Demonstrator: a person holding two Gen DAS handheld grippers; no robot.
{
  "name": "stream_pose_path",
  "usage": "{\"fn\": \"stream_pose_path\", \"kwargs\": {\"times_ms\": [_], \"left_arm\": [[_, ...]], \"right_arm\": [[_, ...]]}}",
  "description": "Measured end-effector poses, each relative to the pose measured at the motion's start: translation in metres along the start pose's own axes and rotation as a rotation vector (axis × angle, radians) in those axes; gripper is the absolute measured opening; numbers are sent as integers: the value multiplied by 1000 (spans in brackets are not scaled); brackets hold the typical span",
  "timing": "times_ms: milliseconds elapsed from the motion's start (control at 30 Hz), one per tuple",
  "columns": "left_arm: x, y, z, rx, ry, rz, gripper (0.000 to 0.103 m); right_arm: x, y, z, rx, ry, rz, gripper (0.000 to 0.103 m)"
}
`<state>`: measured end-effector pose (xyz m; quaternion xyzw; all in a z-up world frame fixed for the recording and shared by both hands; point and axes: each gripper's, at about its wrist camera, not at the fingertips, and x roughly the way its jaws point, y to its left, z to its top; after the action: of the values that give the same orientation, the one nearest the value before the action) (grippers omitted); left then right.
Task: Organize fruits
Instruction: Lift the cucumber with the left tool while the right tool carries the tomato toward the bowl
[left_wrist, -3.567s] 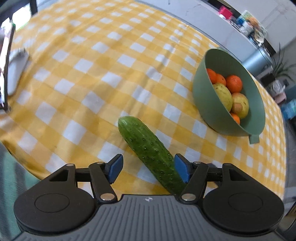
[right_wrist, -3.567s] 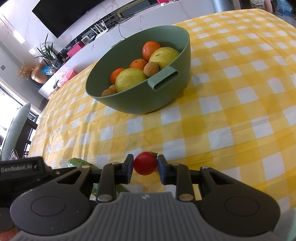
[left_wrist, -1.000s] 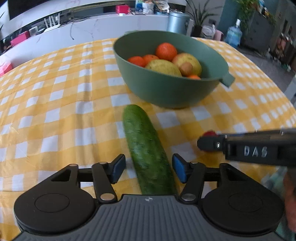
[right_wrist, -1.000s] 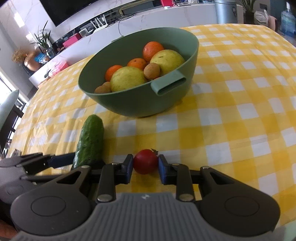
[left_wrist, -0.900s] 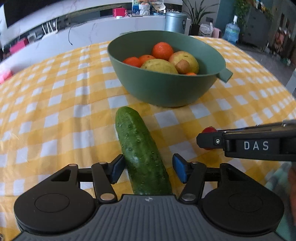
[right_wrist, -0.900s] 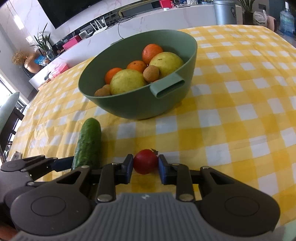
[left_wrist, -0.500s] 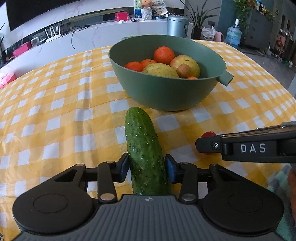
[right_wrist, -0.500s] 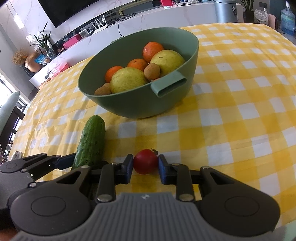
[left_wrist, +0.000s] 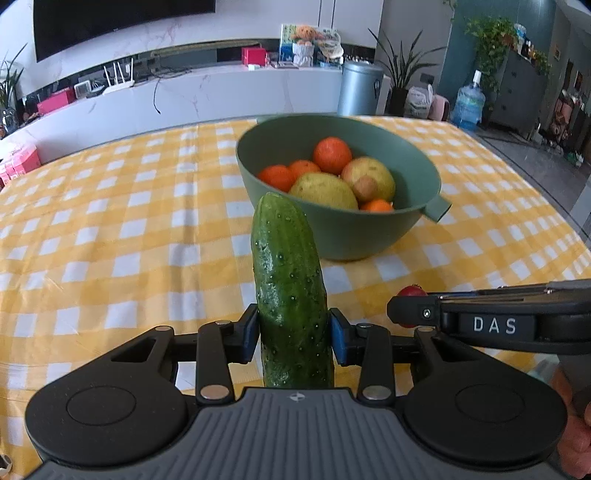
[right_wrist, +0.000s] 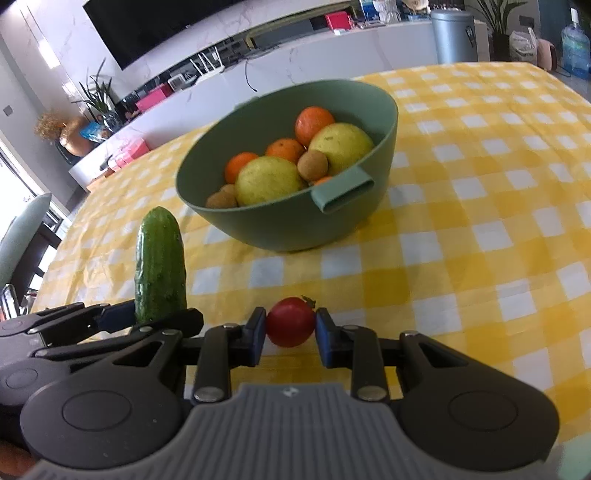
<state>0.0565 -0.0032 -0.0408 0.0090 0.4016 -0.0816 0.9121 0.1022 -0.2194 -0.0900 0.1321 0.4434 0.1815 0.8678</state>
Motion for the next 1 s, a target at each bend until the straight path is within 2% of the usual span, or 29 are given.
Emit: {"fn": "stream_pose_path", "kwargs": {"times_ms": [500, 1000], "left_arm": [[-44, -12, 34, 1, -128, -7, 44], [-39, -24, 81, 47, -146, 0, 44]], "right_arm": [[-49, 14, 7, -124, -201, 36, 25], [-61, 5, 53, -198, -343, -2, 25]]}}
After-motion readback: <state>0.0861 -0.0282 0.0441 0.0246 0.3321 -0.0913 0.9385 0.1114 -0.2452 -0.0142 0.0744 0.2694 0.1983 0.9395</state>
